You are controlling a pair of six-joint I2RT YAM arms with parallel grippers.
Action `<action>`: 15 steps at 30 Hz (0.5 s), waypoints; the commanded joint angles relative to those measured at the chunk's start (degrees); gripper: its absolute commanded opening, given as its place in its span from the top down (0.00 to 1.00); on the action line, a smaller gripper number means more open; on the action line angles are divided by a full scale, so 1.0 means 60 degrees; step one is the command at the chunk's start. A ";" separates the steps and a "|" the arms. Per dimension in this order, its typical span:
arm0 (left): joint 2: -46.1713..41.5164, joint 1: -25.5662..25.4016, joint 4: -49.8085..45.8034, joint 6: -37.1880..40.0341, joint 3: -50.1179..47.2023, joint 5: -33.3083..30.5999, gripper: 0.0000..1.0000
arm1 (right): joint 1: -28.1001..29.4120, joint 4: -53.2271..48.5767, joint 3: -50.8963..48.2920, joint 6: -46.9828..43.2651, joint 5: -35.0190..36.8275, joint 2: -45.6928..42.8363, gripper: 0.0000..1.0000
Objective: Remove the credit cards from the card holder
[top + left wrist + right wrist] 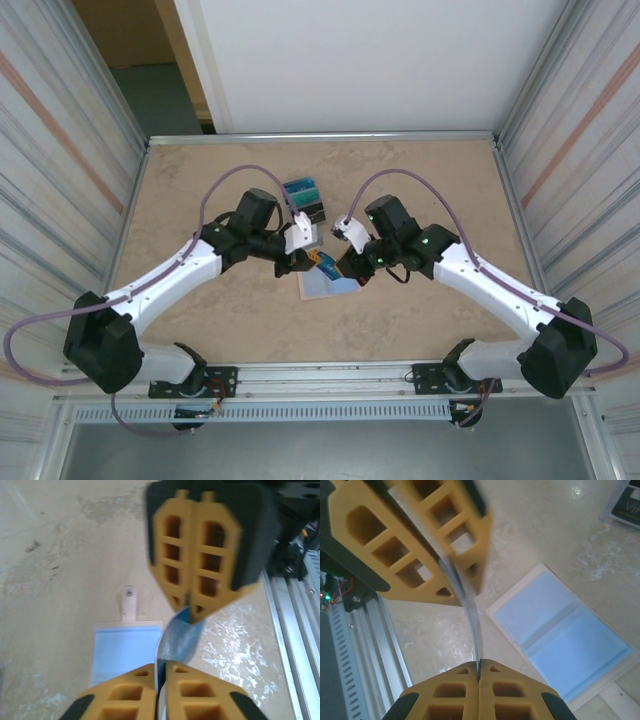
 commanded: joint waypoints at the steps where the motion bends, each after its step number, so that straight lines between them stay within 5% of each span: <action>1: 0.0155 -0.0143 -0.0454 0.0437 0.0266 0.0159 1.00 | 0.0101 0.0043 0.0413 -0.0262 -0.0424 -0.0125 1.00; 5: 0.0110 -0.0143 -0.0426 0.0385 0.0210 0.0078 1.00 | 0.0069 0.0119 0.0403 -0.0194 -0.0294 -0.0153 1.00; 9: -0.0210 -0.0143 0.0055 0.0050 -0.0147 -0.0295 1.00 | -0.0065 0.0496 0.0127 0.0134 0.0265 -0.0410 0.58; 15: -0.1595 -0.0147 0.2234 -0.1876 -0.1582 -0.1568 1.00 | -0.0456 0.2193 -0.1300 0.1159 0.0481 -0.1548 0.39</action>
